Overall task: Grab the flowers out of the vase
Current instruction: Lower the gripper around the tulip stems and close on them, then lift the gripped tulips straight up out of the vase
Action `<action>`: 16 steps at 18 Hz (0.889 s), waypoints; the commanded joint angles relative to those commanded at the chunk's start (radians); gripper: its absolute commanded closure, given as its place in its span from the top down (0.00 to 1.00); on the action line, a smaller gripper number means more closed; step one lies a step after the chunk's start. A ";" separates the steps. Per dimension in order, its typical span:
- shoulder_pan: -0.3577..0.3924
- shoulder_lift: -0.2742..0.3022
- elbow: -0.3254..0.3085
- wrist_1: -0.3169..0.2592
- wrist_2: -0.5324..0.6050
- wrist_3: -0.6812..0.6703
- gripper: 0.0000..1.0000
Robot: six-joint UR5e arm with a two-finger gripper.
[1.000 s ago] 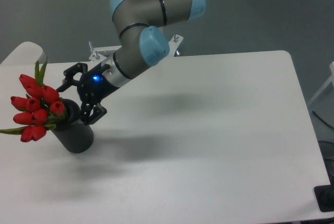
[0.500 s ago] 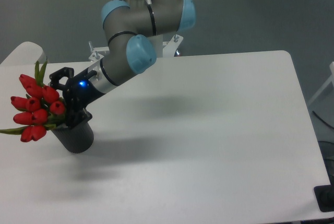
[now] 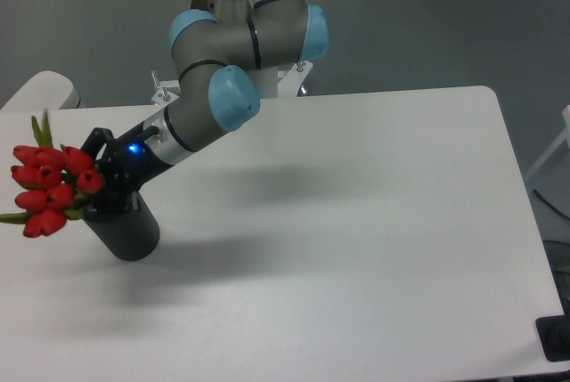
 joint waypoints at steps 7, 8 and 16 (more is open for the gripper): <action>0.014 0.029 -0.006 -0.002 -0.020 -0.011 0.00; 0.020 0.034 -0.006 -0.002 -0.031 -0.023 0.00; 0.064 0.064 0.012 0.000 -0.155 -0.049 0.00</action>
